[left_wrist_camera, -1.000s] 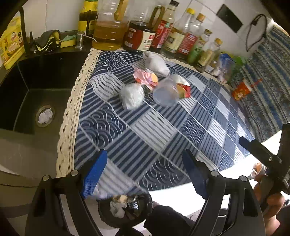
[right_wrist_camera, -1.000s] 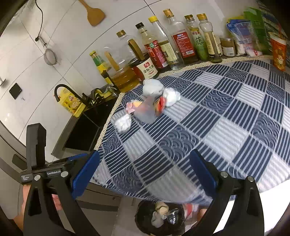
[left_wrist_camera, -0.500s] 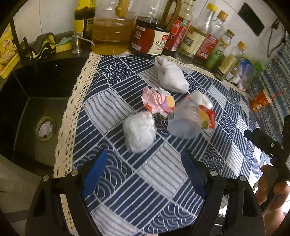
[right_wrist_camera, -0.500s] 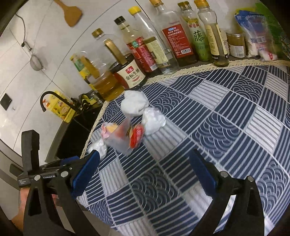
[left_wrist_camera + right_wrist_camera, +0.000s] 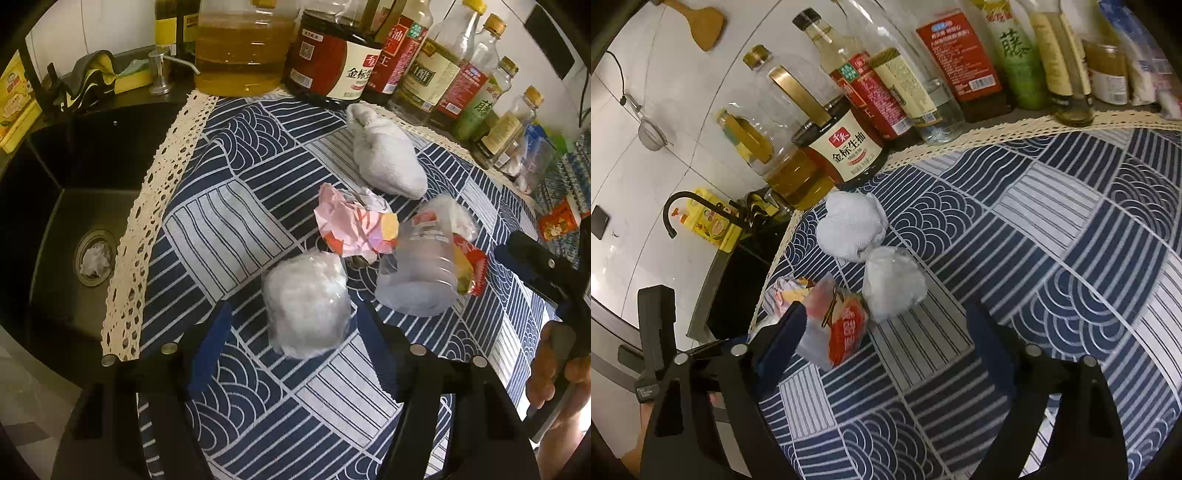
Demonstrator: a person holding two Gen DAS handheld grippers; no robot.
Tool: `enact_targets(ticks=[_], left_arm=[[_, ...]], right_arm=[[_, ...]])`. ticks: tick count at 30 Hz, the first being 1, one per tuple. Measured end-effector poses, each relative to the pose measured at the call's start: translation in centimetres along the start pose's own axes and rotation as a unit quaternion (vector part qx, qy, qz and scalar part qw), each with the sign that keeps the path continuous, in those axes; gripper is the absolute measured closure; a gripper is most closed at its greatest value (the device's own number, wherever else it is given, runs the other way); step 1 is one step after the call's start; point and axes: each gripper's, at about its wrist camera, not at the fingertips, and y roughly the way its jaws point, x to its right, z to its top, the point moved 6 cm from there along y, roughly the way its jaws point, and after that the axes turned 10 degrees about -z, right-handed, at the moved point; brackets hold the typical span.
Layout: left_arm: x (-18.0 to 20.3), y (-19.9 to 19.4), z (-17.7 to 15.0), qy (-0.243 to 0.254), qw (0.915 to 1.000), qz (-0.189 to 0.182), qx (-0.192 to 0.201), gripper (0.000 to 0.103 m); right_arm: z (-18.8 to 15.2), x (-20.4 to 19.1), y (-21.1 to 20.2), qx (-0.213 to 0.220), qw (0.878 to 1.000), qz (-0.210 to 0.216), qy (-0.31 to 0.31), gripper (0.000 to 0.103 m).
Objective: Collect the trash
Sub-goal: 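Raise both tools back toward the remaining trash on the table, then grasp the plastic-wrapped tissue ball with the left tool while the right tool grasps the white tissue ball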
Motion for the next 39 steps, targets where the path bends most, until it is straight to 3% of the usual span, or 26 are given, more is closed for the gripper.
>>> enact_targets(ticks=[3, 6, 12, 16, 28, 39], left_arm=[[0.0, 0.3, 0.2, 0.000, 1.0000, -0.001, -0.003, 0.047], [0.2, 0.7, 0.4, 0.007, 0.9999, -0.004, -0.007, 0.057], [0.1, 0.7, 0.4, 0.011, 0.9999, -0.012, 0.000, 0.057], [0.1, 0.6, 0.4, 0.008, 0.9998, -0.018, -0.001, 0.058], [1.4, -0.6, 0.7, 0.030, 0.9991, -0.028, 0.008, 0.058], [2.0, -2.6, 0.4, 0.047, 0.9978, -0.039, 0.023, 0.058]], right_arm=[[0.2, 0.1, 1.0, -0.007, 1.000, 0.007, 0.010, 0.019], [0.6, 0.0, 2.2, -0.014, 1.000, 0.005, 0.014, 0.027], [1.1, 0.3, 3.9, -0.026, 0.999, -0.009, 0.018, 0.040], [1.0, 0.0, 4.6, -0.033, 0.999, -0.010, 0.004, 0.055], [1.7, 0.9, 2.5, 0.001, 0.999, -0.039, 0.022, 0.055], [1.4, 1.2, -2.1, 0.040, 0.997, -0.057, 0.038, 0.055]])
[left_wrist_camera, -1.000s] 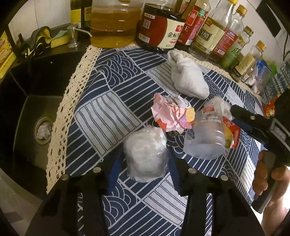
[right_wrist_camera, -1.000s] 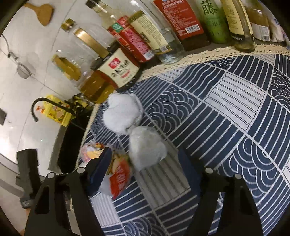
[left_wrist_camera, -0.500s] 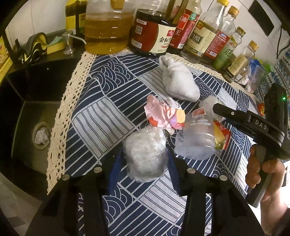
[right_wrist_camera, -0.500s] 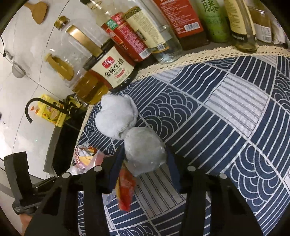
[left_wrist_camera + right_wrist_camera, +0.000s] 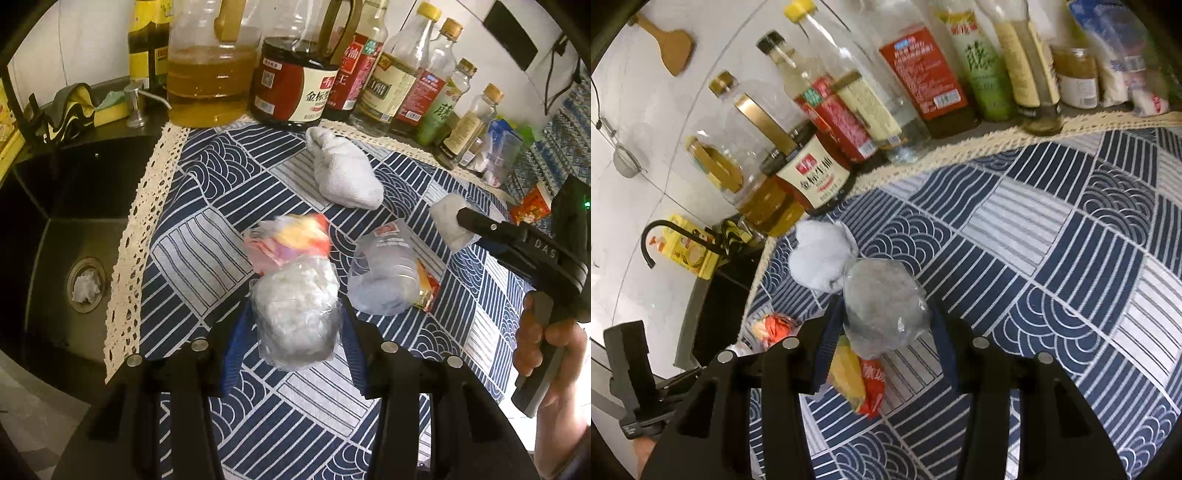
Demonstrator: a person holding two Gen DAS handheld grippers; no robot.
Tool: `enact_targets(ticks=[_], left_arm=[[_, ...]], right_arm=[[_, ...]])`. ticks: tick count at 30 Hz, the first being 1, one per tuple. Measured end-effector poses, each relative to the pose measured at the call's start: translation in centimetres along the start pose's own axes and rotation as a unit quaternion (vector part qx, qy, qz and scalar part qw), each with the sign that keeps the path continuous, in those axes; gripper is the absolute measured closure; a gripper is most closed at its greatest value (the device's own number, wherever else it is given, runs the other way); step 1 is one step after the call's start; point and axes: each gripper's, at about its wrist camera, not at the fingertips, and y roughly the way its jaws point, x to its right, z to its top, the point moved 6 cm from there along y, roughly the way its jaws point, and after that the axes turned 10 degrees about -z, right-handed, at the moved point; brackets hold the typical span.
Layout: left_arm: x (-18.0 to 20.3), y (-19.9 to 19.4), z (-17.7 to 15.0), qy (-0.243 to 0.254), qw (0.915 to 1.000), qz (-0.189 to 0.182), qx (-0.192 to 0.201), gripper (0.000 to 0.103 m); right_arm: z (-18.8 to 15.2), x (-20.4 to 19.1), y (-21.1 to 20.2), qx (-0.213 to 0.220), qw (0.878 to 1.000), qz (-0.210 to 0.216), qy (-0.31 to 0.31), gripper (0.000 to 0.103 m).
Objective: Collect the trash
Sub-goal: 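Grasp the plastic-wrapped tissue ball with the left tool while the right tool grasps the white tissue ball, then carry both tissue balls down over the black trash bin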
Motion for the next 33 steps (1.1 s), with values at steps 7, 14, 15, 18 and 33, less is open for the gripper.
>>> enact_targets(ticks=[7, 14, 15, 18, 33], left_arm=[[1.2, -2.1, -0.7, 0.017, 0.9996, -0.014, 0.016, 0.058], [2.4, -4.5, -2.3, 0.035, 0.9985, -0.028, 0.030, 0.058], [2.6, -4.9, -2.7, 0.038, 0.9983, -0.031, 0.032, 0.058], [3.2, -5.8, -3.9, 0.048, 0.9975, -0.039, 0.033, 0.058], [5.9, -11.3, -10.0, 0.087, 0.9920, -0.070, 0.057, 0.058]], right_arm=[[-1.1, -1.0, -3.6, 0.020, 1.000, -0.001, -0.003, 0.055], [-3.4, -2.3, -7.3, 0.039, 0.999, -0.006, -0.008, 0.055], [-3.8, -2.5, -7.7, 0.042, 0.999, -0.008, -0.010, 0.055], [-5.5, -3.2, -9.6, 0.049, 0.999, -0.009, -0.014, 0.055], [-14.3, -5.1, -16.5, 0.066, 0.997, -0.022, -0.019, 0.055]])
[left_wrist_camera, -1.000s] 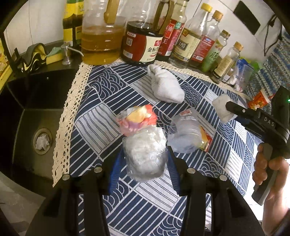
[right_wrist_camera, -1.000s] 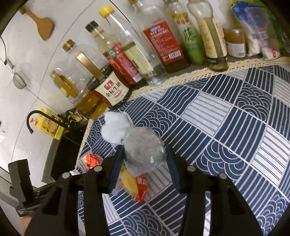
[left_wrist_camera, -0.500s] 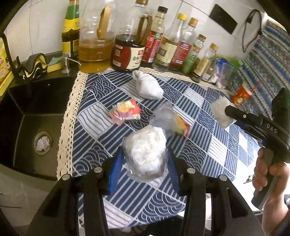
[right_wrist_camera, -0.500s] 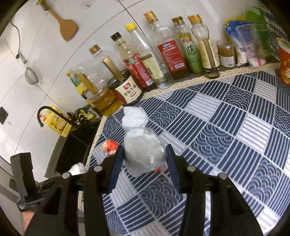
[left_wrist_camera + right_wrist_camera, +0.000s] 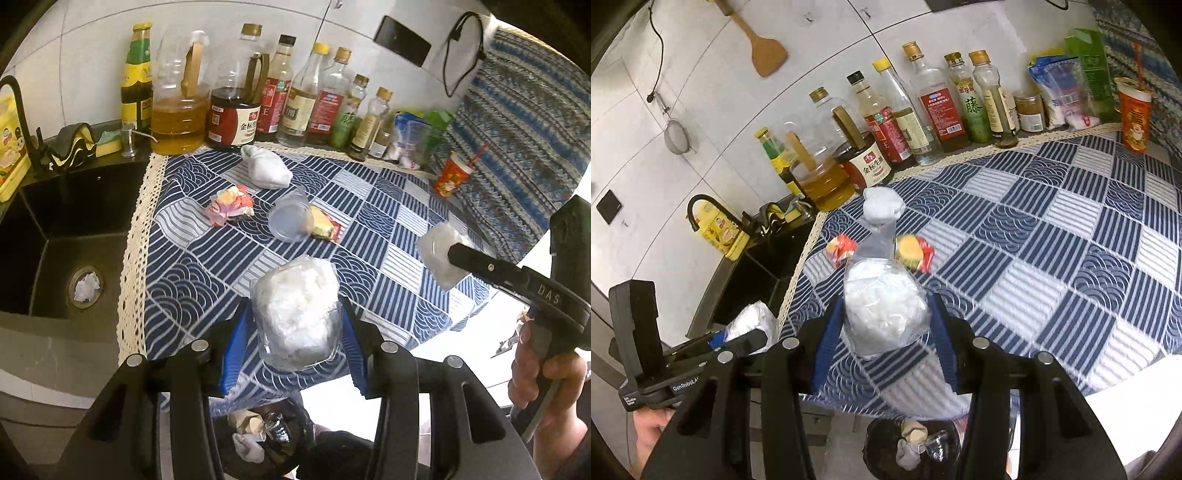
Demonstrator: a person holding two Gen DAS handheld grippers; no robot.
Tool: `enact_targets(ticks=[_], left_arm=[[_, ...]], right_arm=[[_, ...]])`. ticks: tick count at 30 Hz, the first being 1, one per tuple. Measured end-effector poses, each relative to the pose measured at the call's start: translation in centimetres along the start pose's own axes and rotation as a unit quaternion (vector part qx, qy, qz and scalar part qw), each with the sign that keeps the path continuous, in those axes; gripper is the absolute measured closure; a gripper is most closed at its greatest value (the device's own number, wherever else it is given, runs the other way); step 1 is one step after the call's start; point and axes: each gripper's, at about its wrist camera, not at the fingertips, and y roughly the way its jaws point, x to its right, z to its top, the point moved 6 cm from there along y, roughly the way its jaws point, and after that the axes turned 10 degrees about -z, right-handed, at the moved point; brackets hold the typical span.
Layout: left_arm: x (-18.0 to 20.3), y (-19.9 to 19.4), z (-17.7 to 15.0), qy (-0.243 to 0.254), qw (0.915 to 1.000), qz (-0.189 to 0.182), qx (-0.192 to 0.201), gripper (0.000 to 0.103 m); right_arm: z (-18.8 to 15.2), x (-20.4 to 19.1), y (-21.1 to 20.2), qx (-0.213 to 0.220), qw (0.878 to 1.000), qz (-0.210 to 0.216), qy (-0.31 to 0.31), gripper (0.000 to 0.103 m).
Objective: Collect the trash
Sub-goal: 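Carry both tissue balls down over the black trash bin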
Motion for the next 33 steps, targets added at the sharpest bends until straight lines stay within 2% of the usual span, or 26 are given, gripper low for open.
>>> enact_targets(ticks=[7, 15, 24, 33], left_arm=[[1.1, -1.9, -2.7, 0.003, 1.0000, -0.009, 0.003, 0.058], [1.8, -3.1, -6.0, 0.002, 0.9999, -0.013, 0.003, 0.058], [1.3, -3.3, -9.1, -0.021, 0.9997, -0.015, -0.006, 0.058], [0.3, -1.9, -12.4, -0.049, 0.9980, -0.014, -0.038, 0.058]], right_arm=[[-3.1, -1.4, -2.8, 0.008, 1.000, 0.001, -0.012, 0.055], [-6.6, -2.7, -4.0, -0.002, 1.000, 0.004, -0.024, 0.055], [-10.6, -3.5, -3.2, -0.039, 0.999, 0.006, -0.037, 0.055], [-14.6, -3.1, -1.1, -0.087, 0.996, 0.006, -0.034, 0.055]])
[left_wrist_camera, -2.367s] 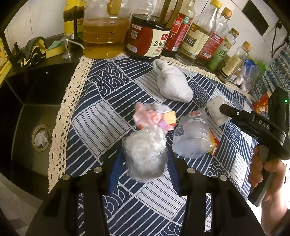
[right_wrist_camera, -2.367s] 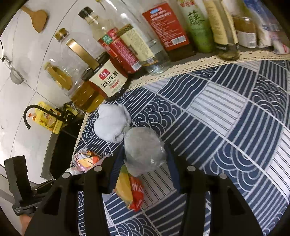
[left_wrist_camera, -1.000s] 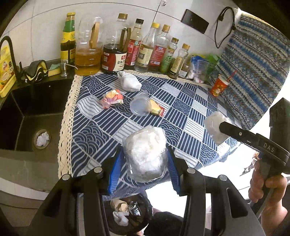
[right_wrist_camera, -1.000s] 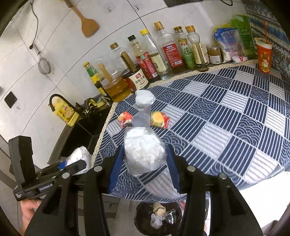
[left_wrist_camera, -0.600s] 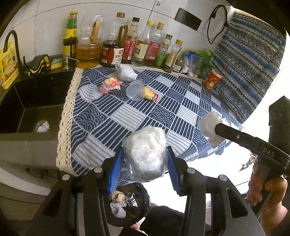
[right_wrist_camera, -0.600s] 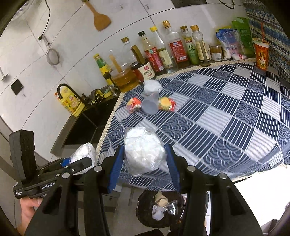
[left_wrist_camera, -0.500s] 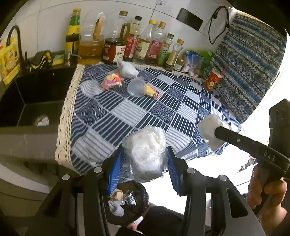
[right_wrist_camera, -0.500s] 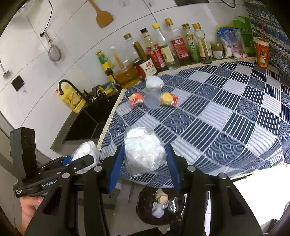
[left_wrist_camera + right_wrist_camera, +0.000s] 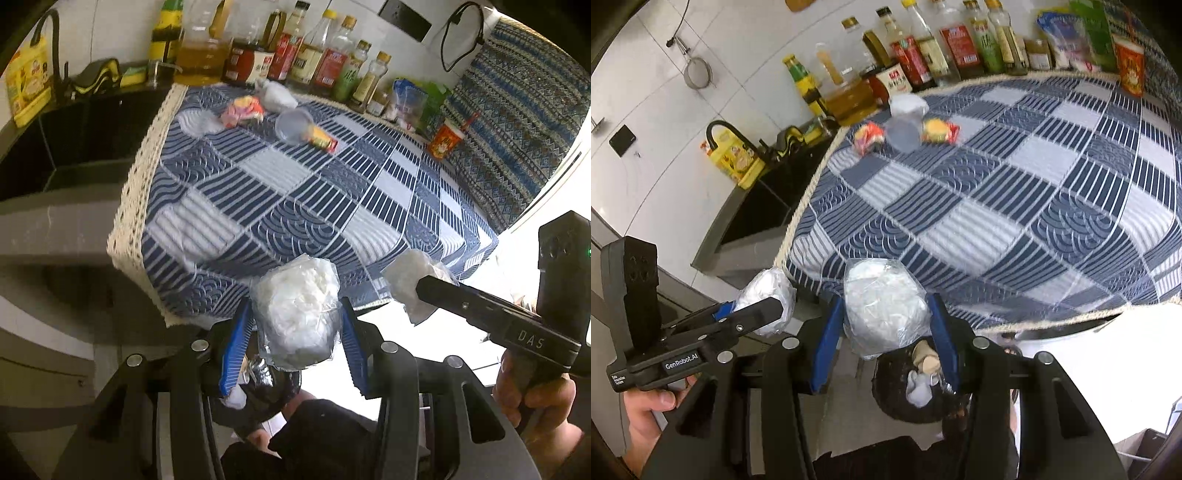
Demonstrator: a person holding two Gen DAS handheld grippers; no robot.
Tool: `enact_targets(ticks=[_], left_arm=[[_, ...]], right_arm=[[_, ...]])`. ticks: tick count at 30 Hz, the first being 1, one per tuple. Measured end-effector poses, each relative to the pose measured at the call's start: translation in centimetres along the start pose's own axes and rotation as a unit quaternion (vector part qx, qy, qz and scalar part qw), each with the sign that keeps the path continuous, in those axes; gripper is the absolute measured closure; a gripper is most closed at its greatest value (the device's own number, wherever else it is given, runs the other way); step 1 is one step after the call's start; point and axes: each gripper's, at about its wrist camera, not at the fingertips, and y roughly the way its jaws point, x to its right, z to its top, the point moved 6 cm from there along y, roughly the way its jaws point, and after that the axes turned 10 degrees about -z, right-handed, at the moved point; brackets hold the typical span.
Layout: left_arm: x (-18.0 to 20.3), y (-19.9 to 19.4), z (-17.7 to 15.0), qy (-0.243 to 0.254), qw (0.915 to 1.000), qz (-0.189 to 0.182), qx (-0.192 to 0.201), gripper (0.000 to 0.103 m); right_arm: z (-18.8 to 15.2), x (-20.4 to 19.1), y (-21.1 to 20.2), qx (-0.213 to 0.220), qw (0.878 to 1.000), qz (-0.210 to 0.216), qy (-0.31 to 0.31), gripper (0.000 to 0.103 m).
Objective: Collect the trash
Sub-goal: 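Carry both tissue balls down over the black trash bin, then open the left tool and right tool to drop the tissue balls into the bin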
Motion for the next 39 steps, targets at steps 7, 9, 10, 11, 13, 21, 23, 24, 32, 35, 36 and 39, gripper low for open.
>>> enact_targets(ticks=[7, 9, 10, 11, 13, 21, 23, 24, 32, 35, 36, 39], left_arm=[[-1.3, 2.0, -2.4, -0.021, 0.9994, -0.003, -0.029, 0.058], [-1.8, 2.6, -3.3, -0.029, 0.9988, -0.001, -0.039, 0.058], [-2.1, 2.9, -3.7, -0.035, 0.9985, -0.001, -0.043, 0.058], [-2.4, 3.1, -3.9, -0.039, 0.9982, 0.001, -0.047, 0.058], [-3.2, 3.6, -4.7, -0.050, 0.9973, 0.004, -0.054, 0.058], [-6.4, 6.0, -7.7, -0.096, 0.9915, 0.019, -0.085, 0.058], [-7.1, 6.7, -8.3, -0.108, 0.9896, 0.021, -0.093, 0.058], [-7.6, 7.2, -8.7, -0.115, 0.9882, 0.023, -0.099, 0.058], [-10.2, 10.7, -11.5, -0.148, 0.9779, 0.031, -0.144, 0.058], [-11.0, 11.8, -12.4, -0.159, 0.9740, 0.034, -0.158, 0.058], [-11.3, 12.1, -12.6, -0.165, 0.9728, 0.033, -0.159, 0.058], [-12.0, 13.1, -13.0, -0.176, 0.9706, 0.033, -0.161, 0.058]], right_arm=[[-2.5, 0.6, 2.2, -0.042, 0.999, -0.003, 0.002, 0.055], [-3.1, 0.9, 2.9, -0.055, 0.998, -0.005, 0.003, 0.055], [-3.5, 1.0, 3.5, -0.068, 0.998, -0.005, 0.002, 0.055], [-3.7, 1.0, 3.9, -0.074, 0.997, -0.007, 0.002, 0.055], [-4.3, 1.2, 4.8, -0.087, 0.996, -0.009, -0.001, 0.055], [-6.6, 1.5, 9.0, -0.147, 0.989, -0.012, -0.006, 0.055], [-7.1, 1.4, 9.8, -0.160, 0.987, -0.013, -0.006, 0.055], [-7.4, 1.5, 10.5, -0.171, 0.985, -0.013, -0.007, 0.055], [-9.4, 2.6, 14.7, -0.220, 0.975, -0.026, -0.010, 0.055], [-10.0, 3.0, 16.1, -0.236, 0.971, -0.030, -0.006, 0.055], [-10.1, 3.2, 16.5, -0.239, 0.971, -0.032, -0.002, 0.055], [-10.2, 3.7, 17.3, -0.240, 0.970, -0.038, 0.007, 0.055]])
